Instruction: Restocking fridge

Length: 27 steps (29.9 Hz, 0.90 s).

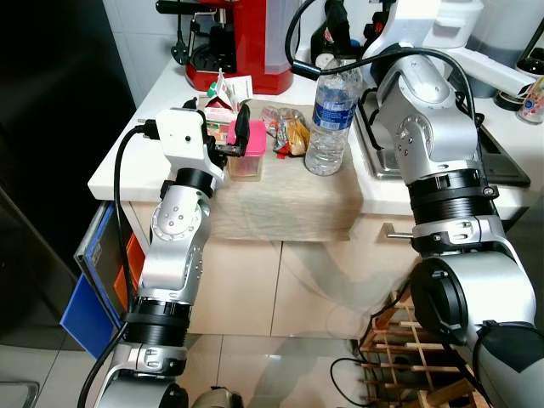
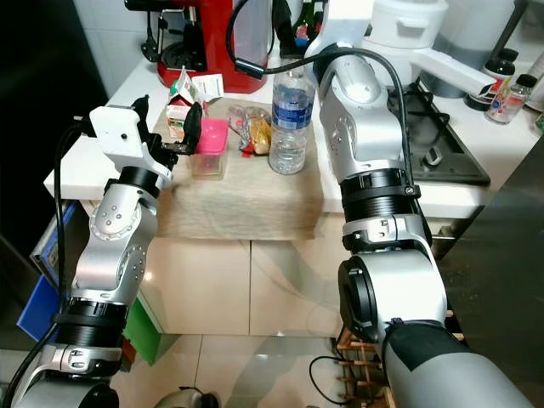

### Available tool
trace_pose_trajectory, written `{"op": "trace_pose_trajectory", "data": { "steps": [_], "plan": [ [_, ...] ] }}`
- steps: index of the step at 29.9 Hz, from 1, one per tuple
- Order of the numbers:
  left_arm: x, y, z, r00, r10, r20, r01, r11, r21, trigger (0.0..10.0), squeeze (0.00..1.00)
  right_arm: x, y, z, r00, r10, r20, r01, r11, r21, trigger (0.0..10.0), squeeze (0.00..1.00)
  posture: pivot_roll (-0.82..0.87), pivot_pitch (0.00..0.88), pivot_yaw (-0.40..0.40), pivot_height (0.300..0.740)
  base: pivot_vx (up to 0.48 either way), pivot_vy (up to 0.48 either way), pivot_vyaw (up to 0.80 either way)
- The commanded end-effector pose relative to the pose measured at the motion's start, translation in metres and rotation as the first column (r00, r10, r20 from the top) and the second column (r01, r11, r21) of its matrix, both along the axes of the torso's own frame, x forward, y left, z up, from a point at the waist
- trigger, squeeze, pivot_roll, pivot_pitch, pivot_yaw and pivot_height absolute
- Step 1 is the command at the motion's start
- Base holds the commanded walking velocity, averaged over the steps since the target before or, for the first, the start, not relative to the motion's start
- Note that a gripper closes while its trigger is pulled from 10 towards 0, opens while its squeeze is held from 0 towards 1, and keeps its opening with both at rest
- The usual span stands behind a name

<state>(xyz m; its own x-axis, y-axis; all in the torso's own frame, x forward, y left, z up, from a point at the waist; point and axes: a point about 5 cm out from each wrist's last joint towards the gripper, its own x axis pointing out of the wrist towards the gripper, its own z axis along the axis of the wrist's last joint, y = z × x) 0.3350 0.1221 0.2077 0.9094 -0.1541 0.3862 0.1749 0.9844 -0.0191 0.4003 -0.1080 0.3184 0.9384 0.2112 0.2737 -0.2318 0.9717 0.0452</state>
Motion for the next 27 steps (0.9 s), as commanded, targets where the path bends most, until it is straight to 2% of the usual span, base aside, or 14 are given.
{"op": "trace_pose_trajectory", "data": {
  "steps": [1, 13, 14, 15, 27],
  "plan": [
    [0.0, -0.003, 0.002, 1.0, -0.008, 0.012, 0.008, 1.0, 0.004, 10.0, 0.0, 0.002, 0.0, -0.01, 0.999, 0.014, -0.05, -0.015, 1.0, -0.004, 10.0, 0.0, 0.01, 0.0, -0.017, 0.74, 0.0, 0.0, 0.0],
    [-0.001, -0.003, 0.002, 1.0, 0.001, 0.013, -0.001, 1.0, 0.0, 10.0, 0.0, 0.005, 0.003, -0.026, 0.988, 0.011, -0.155, -0.015, 1.0, -0.026, 10.0, 0.0, 0.02, 0.0, -0.026, 0.74, 0.0, 0.0, 0.0],
    [-0.001, -0.002, 0.002, 1.0, 0.003, 0.011, -0.003, 1.0, -0.002, 10.0, 0.0, 0.005, 0.001, -0.027, 0.987, -0.003, -0.162, 0.0, 1.0, -0.017, 5.2, 0.0, 0.02, 0.0, -0.026, 0.74, 0.0, 0.0, 0.0],
    [-0.001, -0.002, 0.001, 1.0, 0.004, 0.01, -0.004, 1.0, -0.002, 10.0, 0.0, 0.005, 0.0, -0.027, 0.987, -0.003, -0.16, 0.002, 1.0, -0.011, 0.0, 0.0, 0.02, 0.0, -0.026, 0.74, 0.0, 0.0, 0.0],
    [-0.001, -0.003, -0.001, 1.0, 0.0, -0.002, 0.0, 1.0, 0.0, 10.0, 0.0, 0.002, 0.001, -0.039, 0.984, 0.004, -0.178, -0.007, 1.0, -0.017, 0.0, 0.0, 0.01, 0.0, -0.024, 0.74, 0.0, 0.0, 0.0]
  ]
}}
